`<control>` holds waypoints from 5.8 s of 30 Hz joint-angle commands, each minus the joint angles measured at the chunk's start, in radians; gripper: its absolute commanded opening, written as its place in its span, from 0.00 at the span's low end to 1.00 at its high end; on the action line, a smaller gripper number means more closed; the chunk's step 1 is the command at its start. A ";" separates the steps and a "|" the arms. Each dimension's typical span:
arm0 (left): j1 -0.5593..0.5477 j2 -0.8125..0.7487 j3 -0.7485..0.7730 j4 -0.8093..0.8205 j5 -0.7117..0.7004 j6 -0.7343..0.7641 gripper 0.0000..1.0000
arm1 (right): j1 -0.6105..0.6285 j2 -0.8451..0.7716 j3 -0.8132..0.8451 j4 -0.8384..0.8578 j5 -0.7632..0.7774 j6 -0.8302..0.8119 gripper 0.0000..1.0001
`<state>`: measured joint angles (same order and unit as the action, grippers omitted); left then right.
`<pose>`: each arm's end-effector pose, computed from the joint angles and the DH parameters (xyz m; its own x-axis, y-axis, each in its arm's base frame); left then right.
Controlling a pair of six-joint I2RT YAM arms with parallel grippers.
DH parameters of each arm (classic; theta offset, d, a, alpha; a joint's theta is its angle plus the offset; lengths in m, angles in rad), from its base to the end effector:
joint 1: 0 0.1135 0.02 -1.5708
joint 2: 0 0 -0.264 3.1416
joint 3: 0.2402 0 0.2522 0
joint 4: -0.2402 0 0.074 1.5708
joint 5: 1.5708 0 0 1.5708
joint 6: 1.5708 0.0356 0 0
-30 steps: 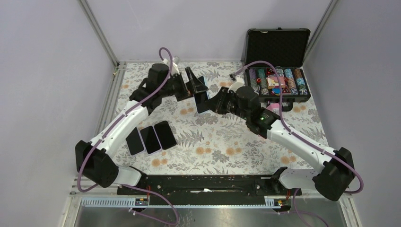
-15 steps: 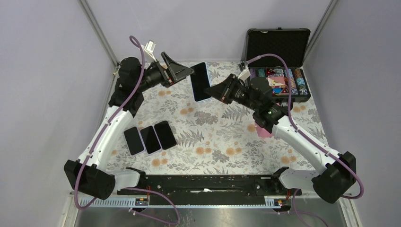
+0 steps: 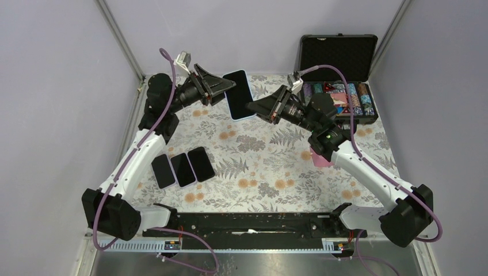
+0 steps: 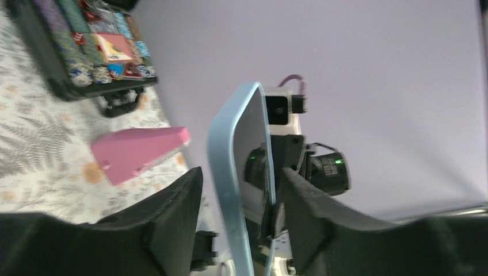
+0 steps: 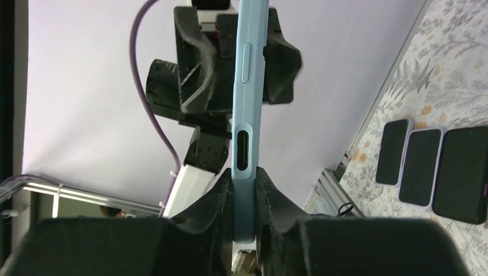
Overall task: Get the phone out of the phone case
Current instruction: Pick up the phone at the center of the board, then remove the phone case from the phone.
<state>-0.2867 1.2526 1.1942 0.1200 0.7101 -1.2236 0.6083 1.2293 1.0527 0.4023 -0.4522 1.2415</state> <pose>0.2680 -0.1032 0.4161 -0.7684 -0.5168 -0.3774 0.3409 0.1685 -0.9249 0.2263 0.1766 0.4020 -0.7577 0.5096 -0.4077 -0.4530 0.0390 0.8907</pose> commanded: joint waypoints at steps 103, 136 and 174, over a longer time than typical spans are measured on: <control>0.007 0.064 -0.169 0.486 -0.132 -0.763 0.00 | -0.041 0.067 -0.040 0.344 -0.024 0.167 0.85; -0.022 0.042 -0.284 0.613 -0.147 -1.162 0.00 | -0.002 0.246 0.007 0.735 -0.129 0.202 0.01; -0.009 -0.044 -0.351 0.435 -0.150 -1.112 0.00 | 0.012 0.124 -0.021 0.544 -0.252 -0.068 0.62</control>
<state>-0.2962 1.2423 0.8509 0.4915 0.5716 -2.0693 0.6102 1.3952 1.0237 0.8806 -0.6868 1.2076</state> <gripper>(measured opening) 0.124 0.627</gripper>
